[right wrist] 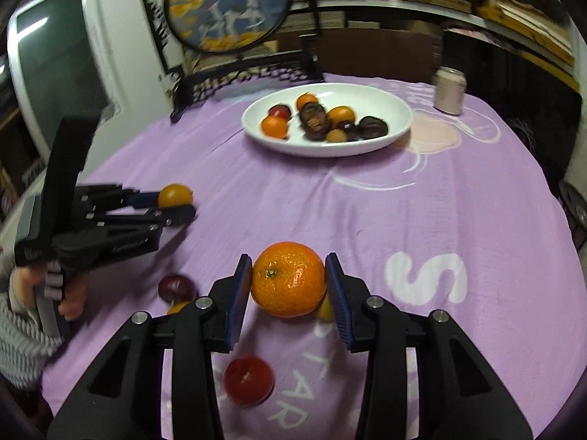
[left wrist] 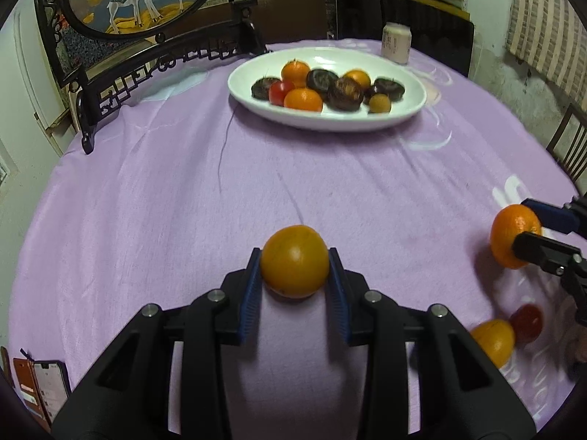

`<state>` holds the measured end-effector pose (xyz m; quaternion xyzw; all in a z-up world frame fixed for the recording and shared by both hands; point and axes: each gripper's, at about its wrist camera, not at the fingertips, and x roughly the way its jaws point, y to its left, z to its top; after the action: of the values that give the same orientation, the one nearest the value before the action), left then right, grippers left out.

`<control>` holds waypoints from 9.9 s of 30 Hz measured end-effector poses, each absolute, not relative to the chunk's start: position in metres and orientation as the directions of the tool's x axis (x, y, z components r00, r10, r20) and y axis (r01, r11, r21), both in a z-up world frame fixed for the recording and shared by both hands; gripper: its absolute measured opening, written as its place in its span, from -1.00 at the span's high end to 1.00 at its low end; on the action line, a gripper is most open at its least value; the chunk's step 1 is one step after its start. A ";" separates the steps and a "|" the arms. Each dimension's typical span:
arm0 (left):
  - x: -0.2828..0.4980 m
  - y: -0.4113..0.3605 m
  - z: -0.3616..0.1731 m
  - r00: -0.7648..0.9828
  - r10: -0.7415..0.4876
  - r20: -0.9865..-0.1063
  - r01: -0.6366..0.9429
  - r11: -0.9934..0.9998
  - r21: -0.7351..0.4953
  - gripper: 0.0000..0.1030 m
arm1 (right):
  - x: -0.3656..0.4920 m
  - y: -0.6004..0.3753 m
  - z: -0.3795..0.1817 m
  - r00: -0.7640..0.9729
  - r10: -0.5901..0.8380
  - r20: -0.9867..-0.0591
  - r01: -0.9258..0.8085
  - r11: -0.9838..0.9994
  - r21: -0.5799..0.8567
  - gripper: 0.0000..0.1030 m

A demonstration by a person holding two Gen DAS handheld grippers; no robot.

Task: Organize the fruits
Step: 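Lower both citrus fruits onto the white plate and open both tools, then grasp the dark cherry with the left tool while the right tool grasps a small yellow fruit, then place the cherry and yellow fruit on the white plate and open both tools, then grasp the last orange with the left tool while the right tool grasps a red tomato, then carry the orange and tomato onto the white plate and open both tools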

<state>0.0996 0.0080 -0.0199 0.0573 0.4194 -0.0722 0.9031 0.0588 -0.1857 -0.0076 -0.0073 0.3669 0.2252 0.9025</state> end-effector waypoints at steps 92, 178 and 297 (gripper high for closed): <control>0.018 -0.012 -0.016 0.728 -0.054 -0.683 0.213 0.965 0.151 -0.66 | 0.058 -0.208 -0.041 0.586 0.397 -0.706 -0.230 0.917 0.324 0.50; 0.136 -0.011 0.031 0.813 0.009 -0.582 0.072 0.991 0.116 -0.48 | 0.149 -0.191 0.017 0.607 0.465 -0.644 -0.274 0.883 0.380 0.48; 0.367 -0.063 0.013 0.665 -0.061 -0.745 0.154 0.986 0.057 0.06 | 0.337 -0.190 0.002 0.578 0.253 -0.776 -0.172 0.967 0.188 0.46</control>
<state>0.3670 -0.0630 0.0129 0.0576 0.4053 -0.0589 0.9105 0.3370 -0.1896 0.0017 0.0459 0.4435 0.1199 0.8870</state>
